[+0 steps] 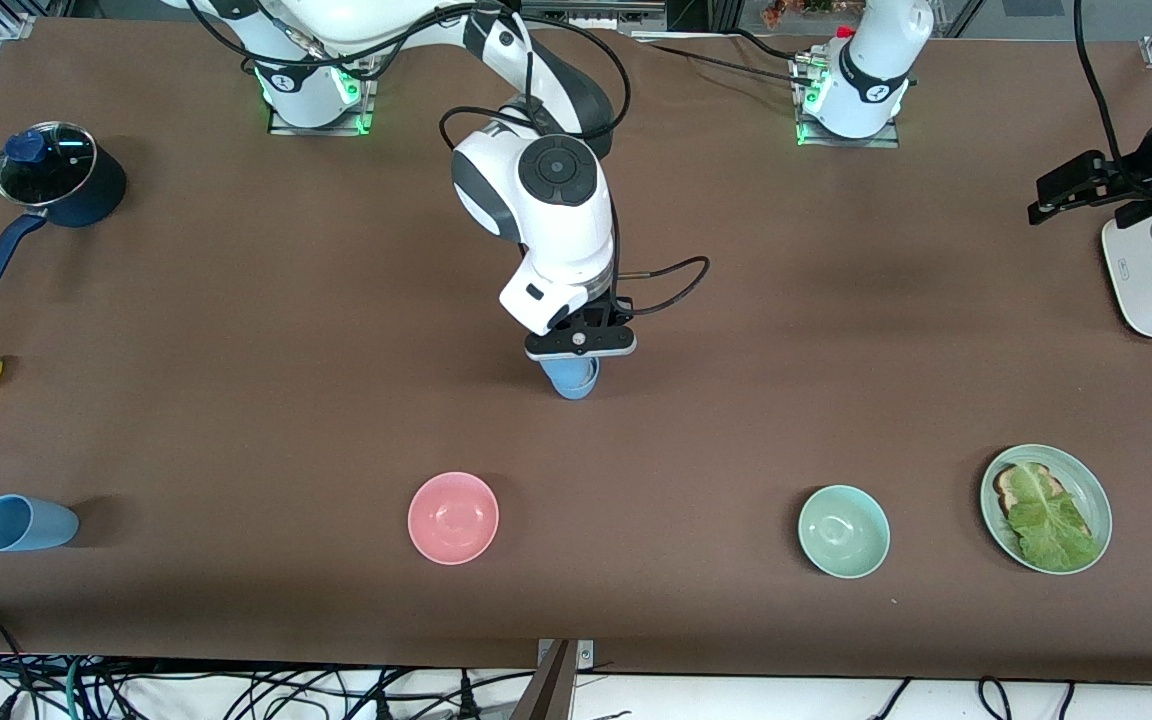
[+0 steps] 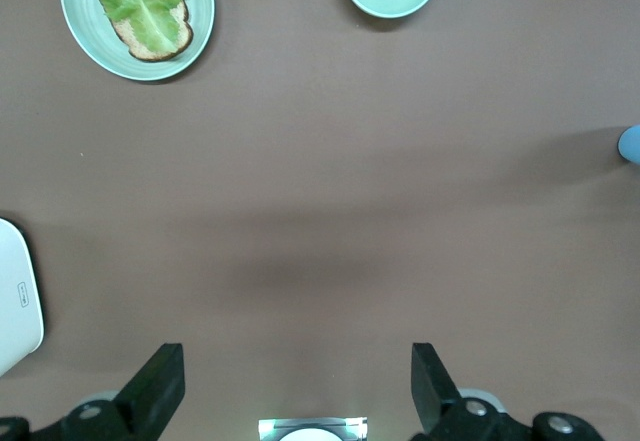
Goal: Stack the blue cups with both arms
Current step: 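Lower the held cup into the tissue cup and open the right gripper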
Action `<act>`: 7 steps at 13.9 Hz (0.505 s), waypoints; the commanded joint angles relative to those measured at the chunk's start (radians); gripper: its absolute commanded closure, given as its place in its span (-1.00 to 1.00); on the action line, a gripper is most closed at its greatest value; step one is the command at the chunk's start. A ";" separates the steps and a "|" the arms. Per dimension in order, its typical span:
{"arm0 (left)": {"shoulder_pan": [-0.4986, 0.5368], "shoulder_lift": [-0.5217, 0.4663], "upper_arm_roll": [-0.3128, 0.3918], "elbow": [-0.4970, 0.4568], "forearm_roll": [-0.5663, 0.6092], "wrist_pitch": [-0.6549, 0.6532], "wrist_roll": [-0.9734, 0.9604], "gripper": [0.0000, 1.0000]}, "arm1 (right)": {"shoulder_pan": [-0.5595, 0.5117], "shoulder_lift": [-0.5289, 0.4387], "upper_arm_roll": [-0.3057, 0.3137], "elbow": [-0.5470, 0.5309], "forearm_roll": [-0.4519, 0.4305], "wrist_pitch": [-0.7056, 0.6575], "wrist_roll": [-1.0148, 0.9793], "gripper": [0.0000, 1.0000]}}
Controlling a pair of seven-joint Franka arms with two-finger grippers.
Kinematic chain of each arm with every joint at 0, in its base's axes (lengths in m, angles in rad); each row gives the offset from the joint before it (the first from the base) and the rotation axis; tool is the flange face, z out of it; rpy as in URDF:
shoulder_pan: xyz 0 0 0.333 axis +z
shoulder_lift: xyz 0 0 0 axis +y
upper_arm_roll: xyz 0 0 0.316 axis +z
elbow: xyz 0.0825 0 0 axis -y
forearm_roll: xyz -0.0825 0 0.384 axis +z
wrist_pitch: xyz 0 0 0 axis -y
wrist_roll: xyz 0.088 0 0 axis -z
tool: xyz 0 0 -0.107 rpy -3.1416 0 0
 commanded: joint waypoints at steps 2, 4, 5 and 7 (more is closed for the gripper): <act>-0.005 0.004 0.001 -0.006 0.021 -0.024 0.026 -1.00 | 0.018 0.028 -0.012 0.041 -0.028 -0.004 0.016 1.00; -0.004 0.015 -0.001 -0.003 0.020 -0.033 0.027 -1.00 | 0.016 0.029 -0.012 0.041 -0.026 0.008 0.016 1.00; -0.004 0.015 -0.001 -0.001 0.020 -0.033 0.027 -1.00 | 0.017 0.034 -0.012 0.043 -0.026 0.012 0.016 1.00; -0.004 0.015 -0.004 -0.001 0.020 -0.035 0.027 -1.00 | 0.018 0.037 -0.012 0.043 -0.026 0.013 0.018 1.00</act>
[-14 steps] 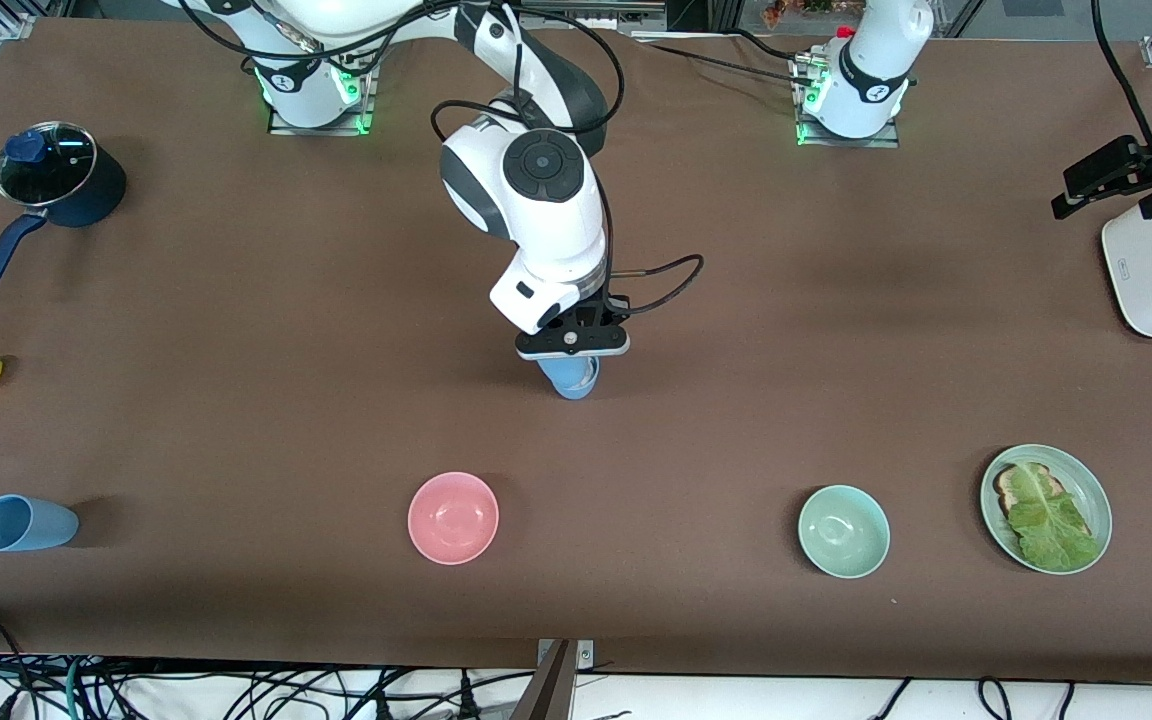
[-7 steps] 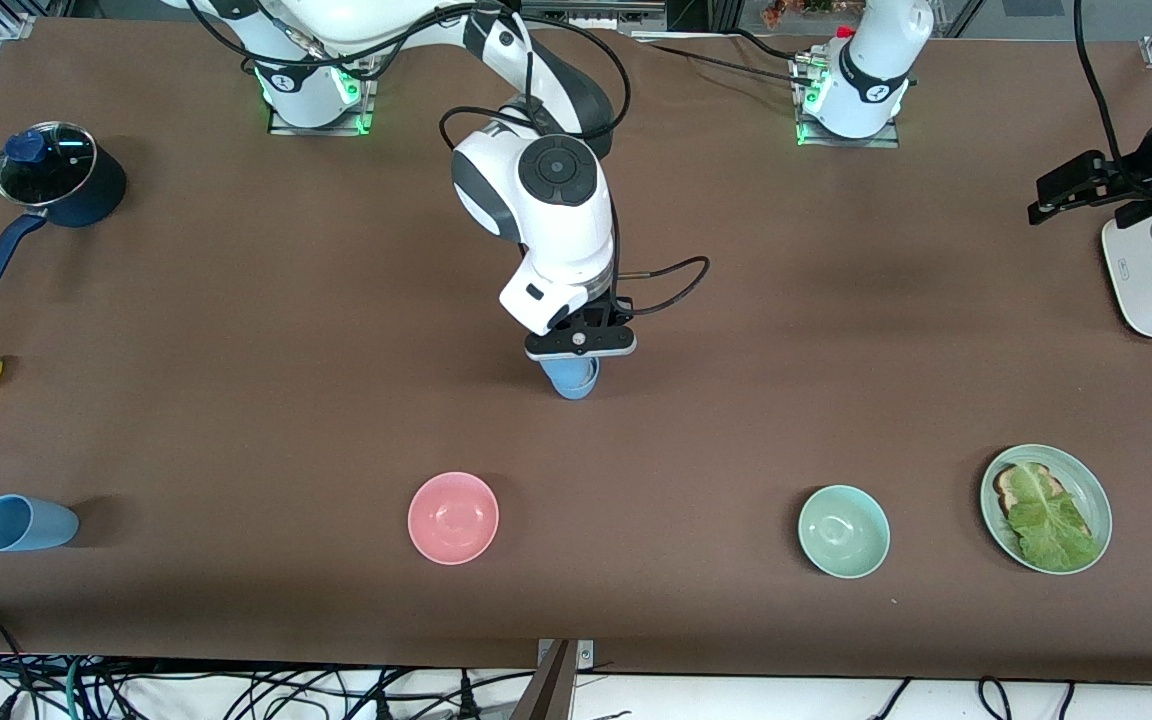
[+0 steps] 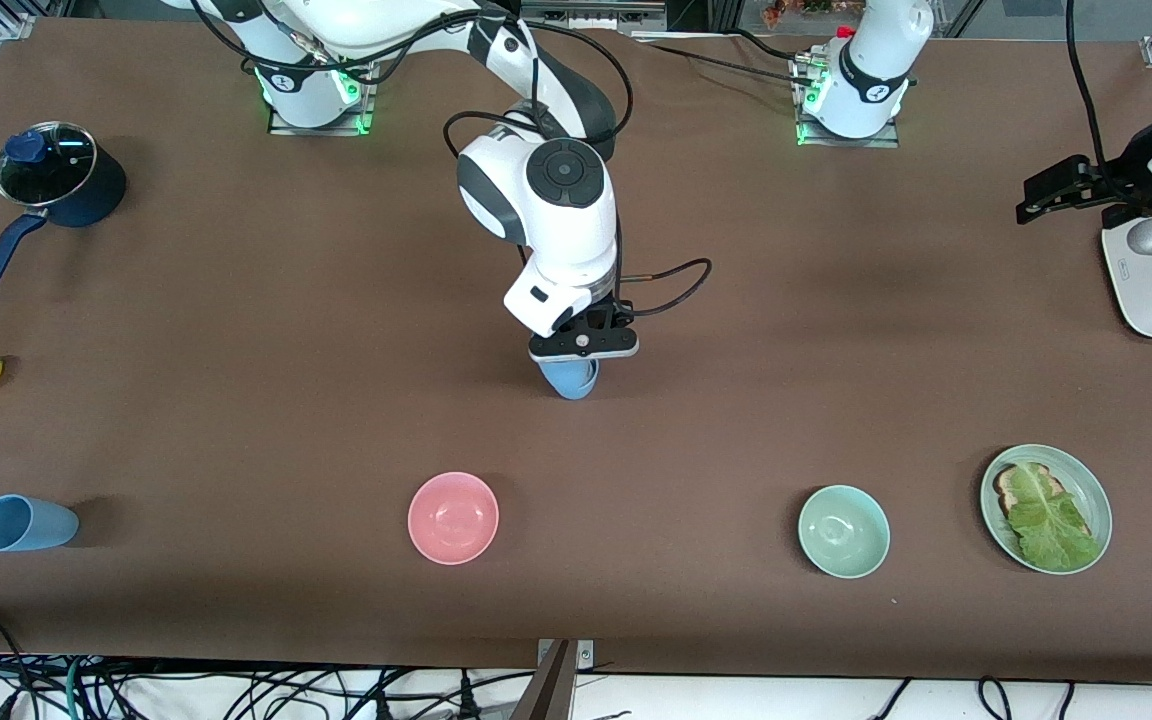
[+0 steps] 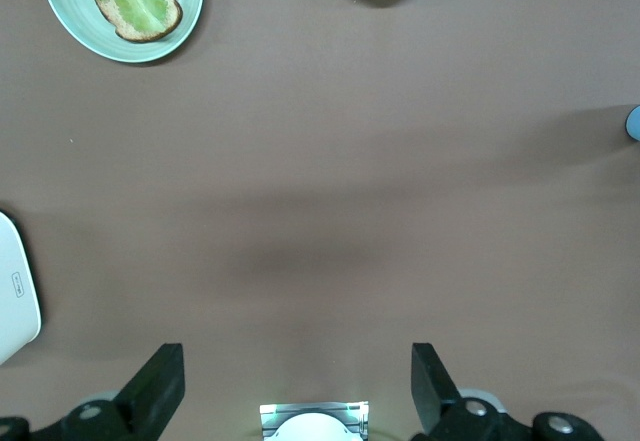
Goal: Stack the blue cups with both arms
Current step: 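Lower the held cup into the tissue cup and open the right gripper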
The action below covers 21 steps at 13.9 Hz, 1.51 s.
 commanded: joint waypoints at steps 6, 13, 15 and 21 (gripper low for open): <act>-0.004 -0.002 -0.006 0.007 0.018 -0.016 0.022 -1.00 | 0.015 0.029 -0.010 0.041 -0.015 0.000 0.036 1.00; -0.003 0.001 -0.006 0.007 0.017 -0.016 0.023 -1.00 | 0.015 0.029 -0.008 0.023 -0.010 0.003 0.079 0.42; -0.003 0.005 -0.006 0.008 0.017 -0.016 0.023 -1.00 | 0.014 0.029 -0.008 0.023 -0.010 0.014 0.074 -0.29; -0.003 0.005 -0.006 0.008 0.015 -0.016 0.023 -1.00 | -0.049 -0.046 -0.008 -0.029 -0.012 0.003 0.047 -1.00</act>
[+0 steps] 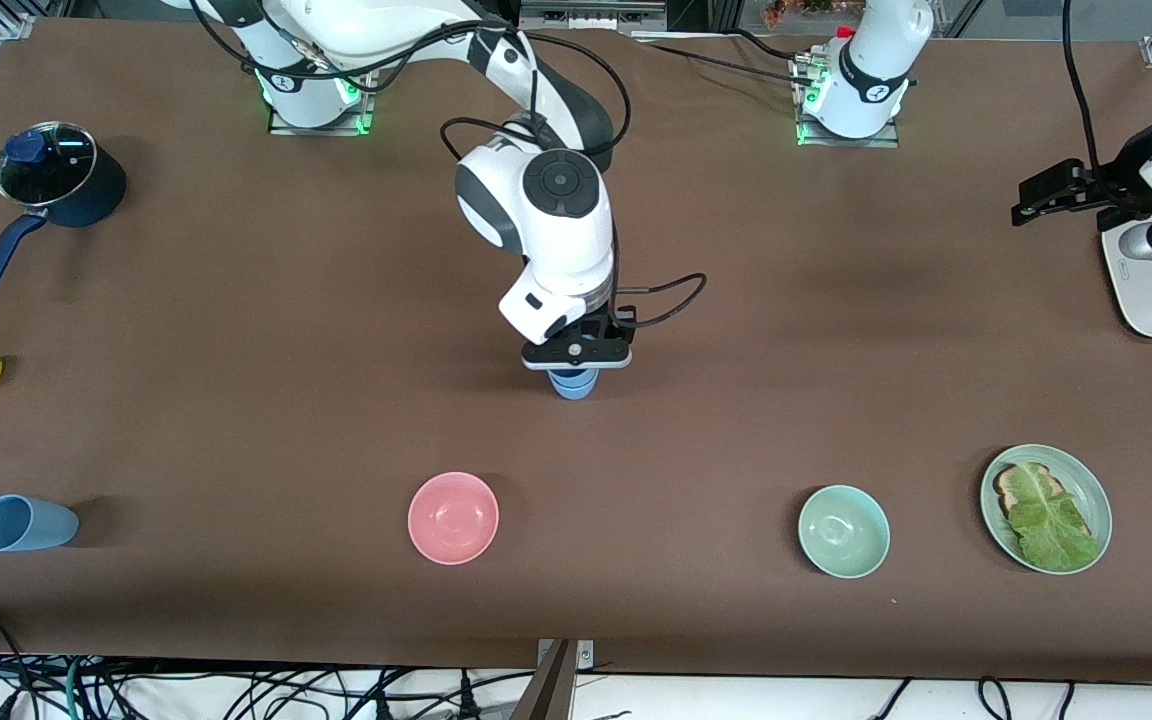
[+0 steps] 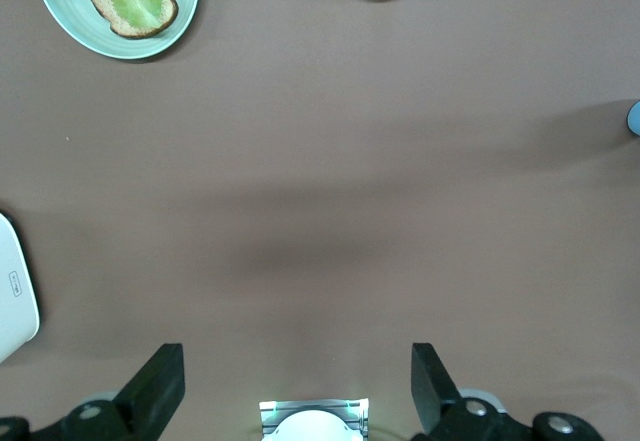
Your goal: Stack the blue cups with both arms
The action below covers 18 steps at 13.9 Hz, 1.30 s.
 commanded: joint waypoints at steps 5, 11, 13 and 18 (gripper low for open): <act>-0.002 0.000 -0.002 0.008 0.017 -0.011 0.022 -1.00 | -0.128 -0.241 0.013 -0.243 -0.003 -0.039 -0.129 -1.00; -0.002 0.000 -0.002 0.011 0.017 -0.009 0.022 -1.00 | -0.269 -0.412 0.021 -0.306 0.085 -0.226 -0.361 -1.00; -0.004 0.000 -0.002 0.011 0.017 -0.009 0.022 -1.00 | -0.334 -0.478 0.021 -0.341 0.088 -0.271 -0.442 -1.00; -0.004 0.000 -0.002 0.011 0.017 -0.009 0.022 -1.00 | -0.492 -0.578 0.019 -0.395 0.088 -0.395 -0.653 -1.00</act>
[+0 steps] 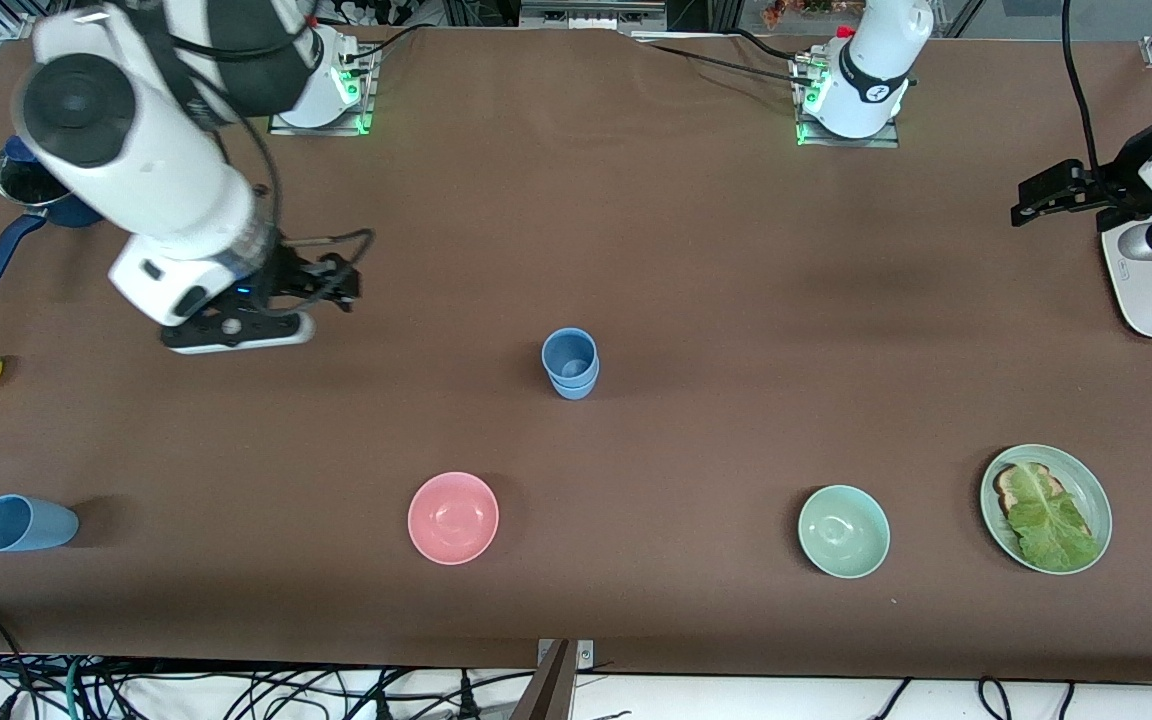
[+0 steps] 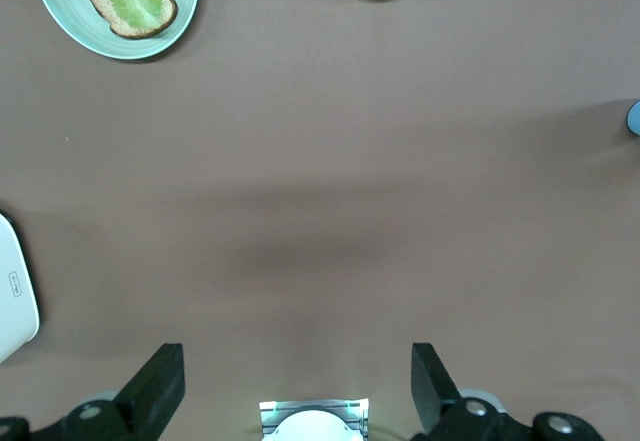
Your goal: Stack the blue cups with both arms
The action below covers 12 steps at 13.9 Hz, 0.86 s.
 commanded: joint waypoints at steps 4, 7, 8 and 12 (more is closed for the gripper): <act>-0.008 -0.001 -0.004 0.012 0.015 -0.009 0.022 -1.00 | -0.200 -0.101 0.017 -0.096 0.024 -0.041 -0.212 -1.00; -0.008 -0.001 -0.004 0.012 0.015 -0.009 0.022 -1.00 | -0.258 -0.155 0.010 -0.146 0.024 -0.042 -0.284 -1.00; -0.008 -0.001 -0.004 0.017 0.015 -0.009 0.022 -1.00 | -0.260 -0.158 0.007 -0.147 0.024 -0.042 -0.283 -1.00; -0.008 -0.001 -0.004 0.017 0.015 -0.009 0.022 -1.00 | -0.261 -0.161 0.002 -0.131 0.023 -0.058 -0.284 -1.00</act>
